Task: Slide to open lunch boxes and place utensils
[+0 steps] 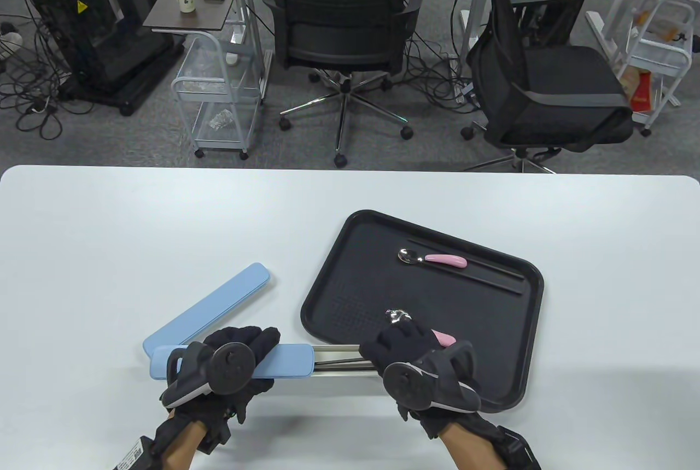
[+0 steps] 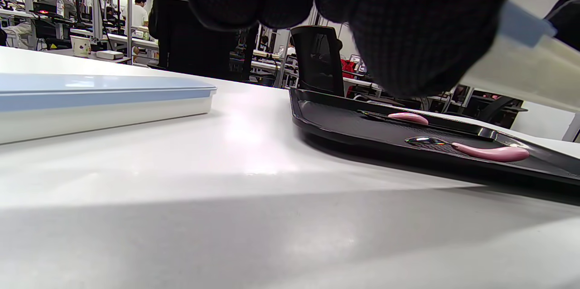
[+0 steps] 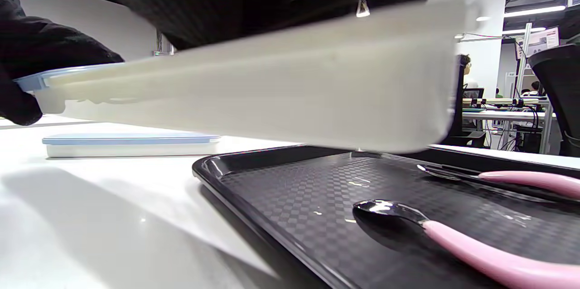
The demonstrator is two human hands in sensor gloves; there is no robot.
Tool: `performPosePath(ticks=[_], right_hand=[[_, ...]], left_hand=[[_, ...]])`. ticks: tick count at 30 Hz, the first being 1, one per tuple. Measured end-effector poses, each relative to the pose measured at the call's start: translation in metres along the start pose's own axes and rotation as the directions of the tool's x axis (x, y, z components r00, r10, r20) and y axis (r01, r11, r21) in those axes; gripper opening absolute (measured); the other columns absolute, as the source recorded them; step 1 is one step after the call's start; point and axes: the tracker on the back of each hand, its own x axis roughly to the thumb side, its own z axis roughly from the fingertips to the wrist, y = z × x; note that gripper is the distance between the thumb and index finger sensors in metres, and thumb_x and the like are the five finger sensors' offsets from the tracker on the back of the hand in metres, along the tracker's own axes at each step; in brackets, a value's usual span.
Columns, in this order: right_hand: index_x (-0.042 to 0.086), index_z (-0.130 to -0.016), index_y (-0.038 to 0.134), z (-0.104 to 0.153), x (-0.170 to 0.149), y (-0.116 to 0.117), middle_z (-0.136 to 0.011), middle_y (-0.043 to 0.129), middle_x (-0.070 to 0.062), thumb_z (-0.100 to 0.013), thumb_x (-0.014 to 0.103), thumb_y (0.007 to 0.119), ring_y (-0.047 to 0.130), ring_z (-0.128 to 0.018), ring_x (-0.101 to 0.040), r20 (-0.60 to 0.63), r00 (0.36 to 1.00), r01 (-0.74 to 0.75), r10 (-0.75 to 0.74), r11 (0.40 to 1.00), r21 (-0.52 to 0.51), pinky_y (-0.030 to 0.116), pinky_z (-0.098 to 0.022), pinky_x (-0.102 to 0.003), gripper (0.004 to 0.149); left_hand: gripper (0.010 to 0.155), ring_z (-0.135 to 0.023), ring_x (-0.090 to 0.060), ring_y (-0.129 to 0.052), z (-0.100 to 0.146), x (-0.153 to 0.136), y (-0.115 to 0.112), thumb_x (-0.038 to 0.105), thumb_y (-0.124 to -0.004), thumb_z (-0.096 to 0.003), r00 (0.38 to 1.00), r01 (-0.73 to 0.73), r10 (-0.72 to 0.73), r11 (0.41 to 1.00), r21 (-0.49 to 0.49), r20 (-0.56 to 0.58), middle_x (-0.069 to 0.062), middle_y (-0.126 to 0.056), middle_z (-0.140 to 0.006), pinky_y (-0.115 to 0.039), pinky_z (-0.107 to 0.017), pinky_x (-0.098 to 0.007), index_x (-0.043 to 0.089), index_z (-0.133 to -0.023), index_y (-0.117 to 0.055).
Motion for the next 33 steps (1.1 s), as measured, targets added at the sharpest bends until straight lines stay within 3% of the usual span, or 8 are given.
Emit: performPosePath(ticks=[17,21,26,29,33], right_hand=[[0.036,-0.093,0.070,0.003,-0.011,-0.003,-0.098,0.066,-0.005,-0.047,0.036,0.084,0.063,-0.098,-0.036,-0.028,0.999,0.021,-0.022,0.999,-0.034,0.054,-0.073,-0.058,0.048],[0.035,-0.094,0.069,0.007,-0.031,-0.010,-0.100,0.065,-0.006,-0.047,0.039,0.082,0.064,-0.098,-0.036,-0.107,0.993,0.046,-0.058,0.992,-0.115,0.055,-0.072,-0.058,0.048],[0.033,-0.095,0.068,0.013,-0.063,-0.011,-0.100,0.066,-0.009,-0.048,0.043,0.078,0.065,-0.096,-0.038,-0.237,0.964,0.084,-0.117,0.986,-0.143,0.057,-0.070,-0.058,0.049],[0.031,-0.097,0.067,0.015,-0.080,-0.007,-0.101,0.065,-0.010,-0.048,0.044,0.079,0.064,-0.096,-0.039,-0.305,0.942,0.104,-0.144,0.984,-0.142,0.056,-0.070,-0.059,0.052],[0.030,-0.101,0.060,0.015,-0.098,0.006,-0.104,0.060,-0.012,-0.048,0.045,0.080,0.060,-0.098,-0.041,-0.395,0.913,0.090,-0.104,0.994,-0.054,0.054,-0.070,-0.059,0.059]], left_hand=[[0.081,-0.089,-0.031,-0.065,0.001,-0.001,0.000,0.049,-0.092,-0.0351,1.000,-0.013,0.013,1.000,0.000,-0.002,-0.002,-0.058,-0.103,-0.047,-0.072,-0.060,0.032,-0.103,-0.052],[0.081,-0.089,-0.031,-0.065,0.001,-0.001,0.000,0.049,-0.092,-0.0351,1.000,-0.011,0.011,1.000,0.002,-0.003,-0.002,-0.058,-0.103,-0.047,-0.072,-0.060,0.032,-0.103,-0.052],[0.081,-0.090,-0.031,-0.064,0.001,-0.002,0.000,0.049,-0.092,-0.0351,1.000,-0.014,0.014,1.000,0.000,-0.007,-0.002,-0.057,-0.103,-0.047,-0.072,-0.060,0.032,-0.103,-0.052],[0.081,-0.090,-0.031,-0.064,0.001,-0.002,0.000,0.049,-0.092,-0.0350,1.000,-0.016,0.016,1.000,-0.001,-0.010,-0.002,-0.057,-0.103,-0.047,-0.072,-0.060,0.032,-0.103,-0.052],[0.081,-0.090,-0.031,-0.064,0.001,-0.003,0.000,0.049,-0.092,-0.0348,1.000,-0.015,0.015,1.000,0.000,-0.012,-0.002,-0.058,-0.103,-0.047,-0.072,-0.060,0.032,-0.103,-0.052]])
